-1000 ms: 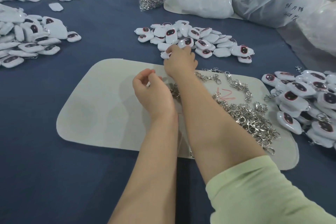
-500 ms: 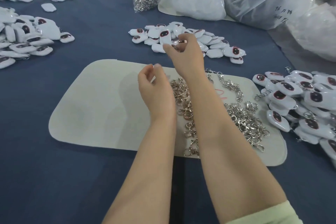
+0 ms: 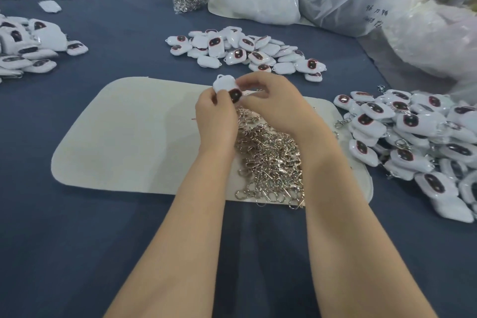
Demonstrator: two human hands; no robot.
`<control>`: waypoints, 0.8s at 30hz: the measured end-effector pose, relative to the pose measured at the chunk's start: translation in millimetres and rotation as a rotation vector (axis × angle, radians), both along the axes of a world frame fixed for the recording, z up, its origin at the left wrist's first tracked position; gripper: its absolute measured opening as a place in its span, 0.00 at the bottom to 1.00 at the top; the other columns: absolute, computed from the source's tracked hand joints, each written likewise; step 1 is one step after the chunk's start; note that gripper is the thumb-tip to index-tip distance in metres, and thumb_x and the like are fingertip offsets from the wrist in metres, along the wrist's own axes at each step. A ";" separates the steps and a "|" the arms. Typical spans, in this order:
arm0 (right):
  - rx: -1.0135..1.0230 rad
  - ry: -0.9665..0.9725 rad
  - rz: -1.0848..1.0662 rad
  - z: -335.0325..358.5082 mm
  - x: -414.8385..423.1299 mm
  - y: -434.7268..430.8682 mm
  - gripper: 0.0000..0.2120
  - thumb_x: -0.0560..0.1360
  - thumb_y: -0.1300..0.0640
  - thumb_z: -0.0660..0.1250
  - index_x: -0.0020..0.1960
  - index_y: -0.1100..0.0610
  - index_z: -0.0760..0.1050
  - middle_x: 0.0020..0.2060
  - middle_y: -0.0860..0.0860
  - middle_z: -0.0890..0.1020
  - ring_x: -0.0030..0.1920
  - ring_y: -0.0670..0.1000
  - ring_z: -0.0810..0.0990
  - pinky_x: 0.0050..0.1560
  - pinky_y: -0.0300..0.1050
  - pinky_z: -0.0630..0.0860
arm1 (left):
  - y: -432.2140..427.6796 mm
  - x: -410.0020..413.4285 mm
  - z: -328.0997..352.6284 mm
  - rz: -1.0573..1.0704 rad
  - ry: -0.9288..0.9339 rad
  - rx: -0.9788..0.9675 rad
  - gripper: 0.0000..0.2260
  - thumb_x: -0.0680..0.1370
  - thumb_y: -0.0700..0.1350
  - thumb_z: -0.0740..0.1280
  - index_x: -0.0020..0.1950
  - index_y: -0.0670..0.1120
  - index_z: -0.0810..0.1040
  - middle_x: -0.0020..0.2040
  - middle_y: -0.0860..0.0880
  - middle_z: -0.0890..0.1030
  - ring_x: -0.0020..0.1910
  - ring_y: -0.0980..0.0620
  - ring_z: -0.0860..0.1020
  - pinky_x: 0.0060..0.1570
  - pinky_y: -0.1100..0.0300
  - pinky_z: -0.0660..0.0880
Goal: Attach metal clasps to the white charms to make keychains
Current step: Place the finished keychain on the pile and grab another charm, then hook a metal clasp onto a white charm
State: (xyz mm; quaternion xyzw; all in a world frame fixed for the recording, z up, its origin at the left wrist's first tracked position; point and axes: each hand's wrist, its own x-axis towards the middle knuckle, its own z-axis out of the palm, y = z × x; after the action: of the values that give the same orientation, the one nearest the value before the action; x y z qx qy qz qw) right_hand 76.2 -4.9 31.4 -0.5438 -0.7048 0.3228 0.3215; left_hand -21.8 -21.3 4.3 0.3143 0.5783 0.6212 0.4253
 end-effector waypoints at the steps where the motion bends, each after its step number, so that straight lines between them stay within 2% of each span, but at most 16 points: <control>1: 0.005 0.010 -0.047 -1.8 3.0 -0.9 0.11 0.76 0.57 0.66 0.58 0.50 0.76 0.53 0.42 0.80 0.49 0.42 0.79 0.33 0.28 0.68 | -0.6 -0.6 0.6 0.019 -0.028 -0.003 0.09 0.78 0.39 0.56 0.43 0.43 0.74 0.45 0.40 0.79 0.40 0.46 0.75 0.48 0.45 0.76; 3: 0.010 -0.082 -0.141 -7.4 7.6 -2.4 0.11 0.76 0.55 0.66 0.58 0.51 0.76 0.52 0.45 0.80 0.51 0.45 0.78 0.38 0.34 0.71 | -1.8 -2.5 2.1 0.042 -0.143 0.002 0.09 0.79 0.39 0.54 0.43 0.44 0.72 0.44 0.41 0.79 0.35 0.51 0.78 0.35 0.56 0.77; 4: -0.016 -0.173 -0.159 -10.0 9.2 -2.8 0.12 0.76 0.54 0.67 0.59 0.52 0.76 0.51 0.46 0.79 0.52 0.47 0.78 0.42 0.38 0.71 | -2.3 -3.8 2.7 0.046 -0.219 0.010 0.08 0.79 0.39 0.54 0.43 0.44 0.71 0.43 0.43 0.78 0.33 0.54 0.79 0.32 0.61 0.77; 7: -0.165 -0.411 -0.103 -11.3 8.4 -5.4 0.21 0.71 0.47 0.72 0.60 0.53 0.73 0.50 0.48 0.75 0.52 0.51 0.76 0.50 0.44 0.71 | -2.7 -7.3 3.7 0.054 -0.372 0.029 0.05 0.79 0.38 0.57 0.45 0.42 0.70 0.41 0.46 0.75 0.30 0.57 0.80 0.33 0.64 0.77; 8: -0.185 -0.451 -0.078 -10.7 5.7 -5.6 0.21 0.70 0.47 0.73 0.59 0.53 0.74 0.49 0.48 0.74 0.52 0.52 0.76 0.51 0.44 0.71 | -2.6 -8.1 3.5 0.053 -0.389 0.031 0.03 0.79 0.38 0.57 0.47 0.41 0.70 0.40 0.46 0.75 0.29 0.57 0.80 0.32 0.65 0.77; 13: -0.122 -0.415 -0.111 -16.2 -3.8 -3.9 0.05 0.75 0.53 0.70 0.47 0.53 0.75 0.43 0.50 0.77 0.48 0.52 0.77 0.48 0.46 0.73 | -1.3 -9.8 2.5 0.061 -0.380 0.040 0.05 0.79 0.40 0.61 0.52 0.39 0.70 0.41 0.46 0.79 0.29 0.57 0.79 0.32 0.65 0.76; 15: -0.083 -0.363 -0.191 -19.3 -0.7 -2.8 0.02 0.77 0.55 0.66 0.46 0.53 0.76 0.42 0.49 0.77 0.45 0.51 0.75 0.44 0.43 0.69 | -0.8 -10.1 1.1 0.060 -0.351 0.036 0.06 0.79 0.41 0.61 0.53 0.39 0.70 0.41 0.46 0.81 0.29 0.58 0.79 0.33 0.65 0.76; 18: -0.052 -0.267 -0.262 -20.2 5.0 -1.4 0.05 0.78 0.57 0.64 0.48 0.54 0.78 0.41 0.49 0.78 0.43 0.50 0.75 0.43 0.41 0.67 | -0.2 -9.6 -1.1 0.047 -0.285 0.035 0.06 0.79 0.42 0.61 0.54 0.41 0.71 0.40 0.49 0.82 0.29 0.59 0.78 0.33 0.66 0.75; 21: -0.070 -0.144 -0.279 -17.4 7.1 -1.7 0.05 0.78 0.56 0.64 0.44 0.54 0.76 0.41 0.51 0.82 0.42 0.51 0.77 0.43 0.42 0.70 | 0.0 -8.9 -1.9 0.019 -0.221 0.044 0.02 0.79 0.42 0.61 0.48 0.46 0.73 0.40 0.50 0.81 0.29 0.59 0.78 0.33 0.66 0.74; 24: -0.113 -0.265 -0.222 -16.1 7.0 -2.1 0.07 0.75 0.52 0.69 0.39 0.51 0.74 0.38 0.47 0.79 0.45 0.51 0.79 0.48 0.45 0.74 | 0.4 -7.0 -3.3 -0.004 -0.174 0.049 0.05 0.79 0.42 0.62 0.43 0.49 0.74 0.40 0.50 0.81 0.32 0.57 0.77 0.33 0.65 0.73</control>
State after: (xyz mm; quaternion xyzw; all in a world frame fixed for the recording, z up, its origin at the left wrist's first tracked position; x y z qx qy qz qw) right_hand 83.2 -7.0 15.3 -0.6734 -0.6572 0.2499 0.2282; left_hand -28.7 -20.9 1.0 0.2706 0.5230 0.6593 0.4676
